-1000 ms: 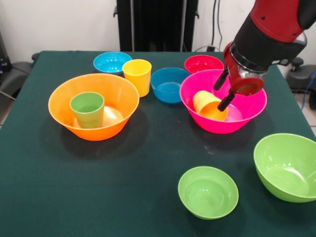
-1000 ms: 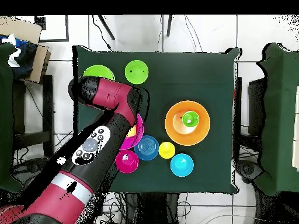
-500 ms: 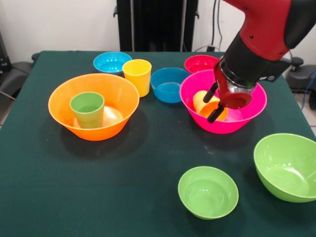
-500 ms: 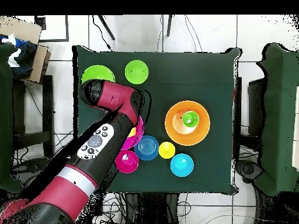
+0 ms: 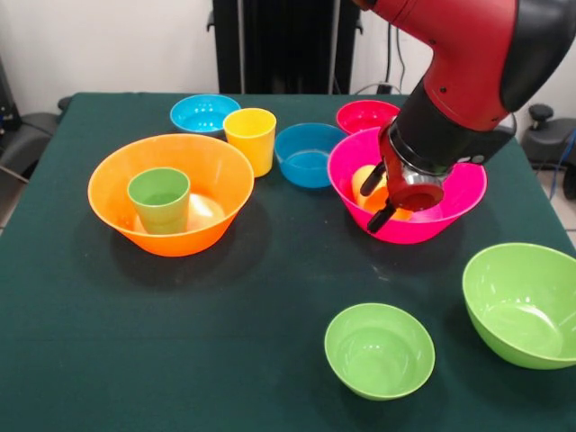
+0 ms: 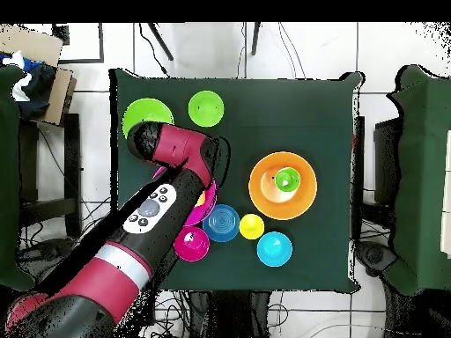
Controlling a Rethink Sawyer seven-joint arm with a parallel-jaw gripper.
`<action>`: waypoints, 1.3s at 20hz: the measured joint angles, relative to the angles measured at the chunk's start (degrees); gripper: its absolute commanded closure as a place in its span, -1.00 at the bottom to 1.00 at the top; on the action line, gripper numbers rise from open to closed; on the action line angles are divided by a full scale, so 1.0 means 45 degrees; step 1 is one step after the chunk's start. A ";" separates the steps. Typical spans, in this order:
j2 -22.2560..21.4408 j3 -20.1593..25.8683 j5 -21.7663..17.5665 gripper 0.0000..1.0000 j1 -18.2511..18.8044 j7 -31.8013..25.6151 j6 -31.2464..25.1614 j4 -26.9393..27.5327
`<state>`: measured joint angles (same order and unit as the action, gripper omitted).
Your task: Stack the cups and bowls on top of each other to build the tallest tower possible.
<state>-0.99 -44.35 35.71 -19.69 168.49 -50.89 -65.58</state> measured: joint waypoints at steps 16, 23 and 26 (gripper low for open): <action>0.1132 -0.0178 0.0003 -1.00 0.0145 0.0000 -0.0003 0.1474; 0.1243 -0.0187 0.0003 -1.00 0.0145 0.0000 0.0000 0.1717; 0.1246 -0.0187 0.0005 -1.00 0.0146 0.0000 0.0000 0.1717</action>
<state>4.62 -45.19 35.73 -19.04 168.49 -50.89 -57.85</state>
